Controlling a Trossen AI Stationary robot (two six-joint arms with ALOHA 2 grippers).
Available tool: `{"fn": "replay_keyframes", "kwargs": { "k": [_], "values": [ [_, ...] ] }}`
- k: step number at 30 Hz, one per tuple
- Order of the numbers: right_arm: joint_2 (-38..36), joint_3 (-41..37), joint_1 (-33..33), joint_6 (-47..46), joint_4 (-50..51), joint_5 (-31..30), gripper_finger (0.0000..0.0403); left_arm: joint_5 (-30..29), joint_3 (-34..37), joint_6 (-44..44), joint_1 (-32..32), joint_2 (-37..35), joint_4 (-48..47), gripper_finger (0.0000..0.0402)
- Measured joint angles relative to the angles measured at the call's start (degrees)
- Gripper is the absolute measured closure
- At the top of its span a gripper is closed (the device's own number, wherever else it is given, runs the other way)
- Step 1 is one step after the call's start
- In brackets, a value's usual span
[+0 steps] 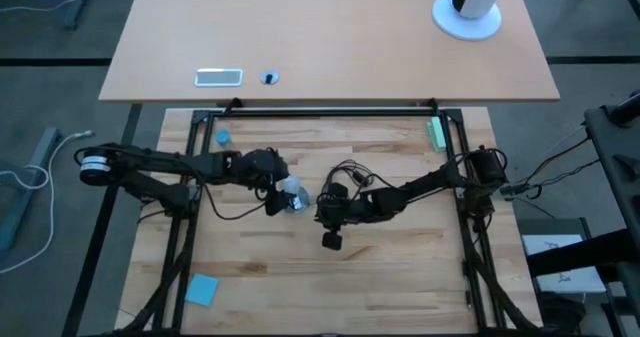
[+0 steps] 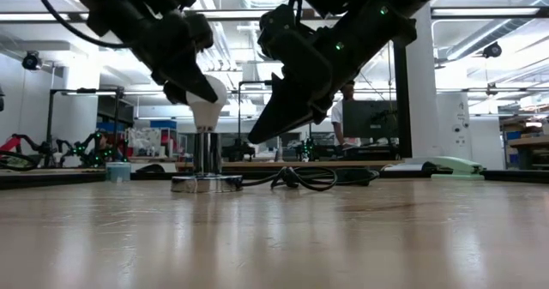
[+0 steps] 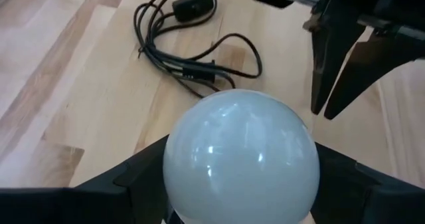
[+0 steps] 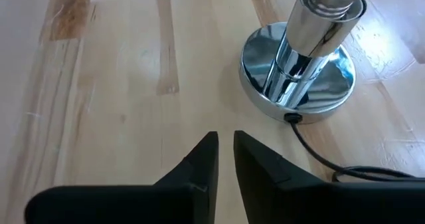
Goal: Screw lightbulb
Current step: Insert the lightbulb into the lamp
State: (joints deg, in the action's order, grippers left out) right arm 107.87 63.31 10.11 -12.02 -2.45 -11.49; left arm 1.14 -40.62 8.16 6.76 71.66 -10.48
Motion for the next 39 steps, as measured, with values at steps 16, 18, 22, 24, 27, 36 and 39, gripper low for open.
{"fn": "replay_keyframes", "kwargs": {
  "k": [16,18,22,24,27,36,39],
  "values": [
    [0.1,0.0,0.0,1.3,-2.9,0.0,0.0363,0.0,1.5,0.9,0.0,-0.1,1.7,0.0112],
    [0.1,0.0,0.0,1.2,-2.9,0.0,0.0363,0.0,1.5,0.9,0.0,-0.2,1.7,0.0116],
    [0.1,0.0,0.0,1.2,-2.9,-0.1,0.036,-0.1,1.5,1.1,0.0,-1.0,1.6,0.0122],
    [0.1,0.0,0.0,1.2,-2.9,-0.1,0.036,-0.1,1.5,1.4,0.0,-1.5,1.5,0.0122],
    [0.1,0.0,0.0,1.2,-2.8,-0.1,0.0362,-0.1,1.5,1.4,0.0,-2.1,1.1,0.0115],
    [0.1,0.0,0.0,1.1,-2.8,-0.1,0.0359,-0.1,1.5,1.6,0.0,-1.9,-1.0,0.0104],
    [0.1,0.0,0.0,1.1,-2.8,-0.2,0.0358,-0.1,1.4,1.7,0.0,-2.0,-0.5,0.0111]
  ]
}}
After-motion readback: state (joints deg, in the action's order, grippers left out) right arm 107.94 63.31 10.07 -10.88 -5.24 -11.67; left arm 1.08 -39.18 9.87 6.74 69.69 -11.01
